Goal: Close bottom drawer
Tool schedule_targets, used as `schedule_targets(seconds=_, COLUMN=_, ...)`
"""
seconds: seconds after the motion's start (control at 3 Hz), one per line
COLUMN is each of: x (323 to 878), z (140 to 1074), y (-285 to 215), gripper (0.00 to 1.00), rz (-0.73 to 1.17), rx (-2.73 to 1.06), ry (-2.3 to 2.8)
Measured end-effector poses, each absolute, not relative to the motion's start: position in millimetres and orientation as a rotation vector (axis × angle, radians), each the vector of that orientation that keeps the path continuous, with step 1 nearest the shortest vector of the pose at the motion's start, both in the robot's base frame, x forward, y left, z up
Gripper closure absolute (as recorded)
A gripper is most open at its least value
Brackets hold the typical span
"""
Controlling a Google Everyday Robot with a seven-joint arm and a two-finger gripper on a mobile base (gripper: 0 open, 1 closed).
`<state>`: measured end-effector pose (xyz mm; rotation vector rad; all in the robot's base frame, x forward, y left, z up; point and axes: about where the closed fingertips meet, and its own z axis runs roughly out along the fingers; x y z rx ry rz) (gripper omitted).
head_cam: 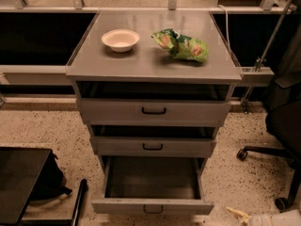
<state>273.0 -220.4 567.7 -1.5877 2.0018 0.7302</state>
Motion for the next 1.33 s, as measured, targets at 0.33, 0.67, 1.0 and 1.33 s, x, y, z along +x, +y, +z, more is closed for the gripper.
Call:
schedule_targets(seconds=0.33, x=270, z=510, y=-220, gripper=0.0, rz=0.641, rx=-1.606, ry=2.087)
schedule_targets(seconds=0.67, x=287, z=507, y=-228, gripper=0.0, rz=0.545, rx=-1.577, ry=2.094)
schedule_targets(seconds=1.0, x=289, z=499, y=-236, gripper=0.0, rz=0.569, rx=-1.565, ry=2.08)
schedule_targets(seconds=1.33, x=299, z=474, y=-255, gripper=0.0, rz=0.636, rx=-1.58, ry=2.016)
